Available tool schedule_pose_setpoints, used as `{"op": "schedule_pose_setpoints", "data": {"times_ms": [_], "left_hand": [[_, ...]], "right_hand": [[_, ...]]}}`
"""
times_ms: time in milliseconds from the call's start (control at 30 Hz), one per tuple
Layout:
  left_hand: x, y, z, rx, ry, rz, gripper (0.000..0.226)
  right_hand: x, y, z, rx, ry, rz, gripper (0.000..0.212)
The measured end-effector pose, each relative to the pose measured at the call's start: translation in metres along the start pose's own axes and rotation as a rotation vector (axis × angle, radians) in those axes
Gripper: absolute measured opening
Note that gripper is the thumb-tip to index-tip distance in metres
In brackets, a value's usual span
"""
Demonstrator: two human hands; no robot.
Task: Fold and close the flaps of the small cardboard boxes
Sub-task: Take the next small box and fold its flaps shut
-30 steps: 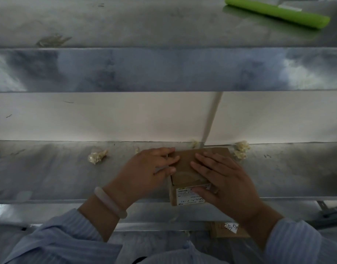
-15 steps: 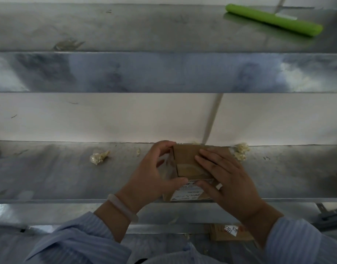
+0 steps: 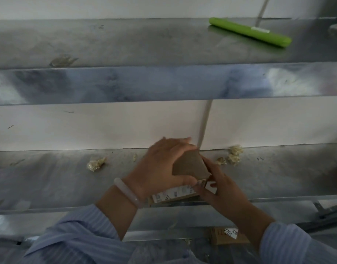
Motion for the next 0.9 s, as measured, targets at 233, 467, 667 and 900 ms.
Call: {"op": "schedule_pose_setpoints", "data": {"times_ms": [233,467,667,900], "left_hand": [[-0.060,-0.002,0.049,-0.130,0.443,0.552,0.114],[-0.041,-0.026,0.039,0.160,0.459,0.543,0.081],[-0.030,-0.030,0.048,0.001,0.358,0.594,0.085],[-0.020,-0.030,0.048,0.319,0.250,0.384,0.044]], "right_hand": [[0.013,-0.004,0.006,-0.003,-0.098,-0.030,0.062],[-0.016,0.004,-0.007,0.305,-0.037,-0.207,0.046],[-0.022,0.003,-0.009,0.156,-0.042,0.005,0.078],[-0.026,0.008,-0.004,0.110,-0.017,-0.094,0.073]]}}
Point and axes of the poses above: each hand's wrist, its own z-axis away from the middle knuckle, its own y-axis out of the back of the hand, x = y × z, the point moved 2 cm from there along -z, towards the middle knuckle, and after that the axes turned 1 degree about z, right-handed, at the moved point
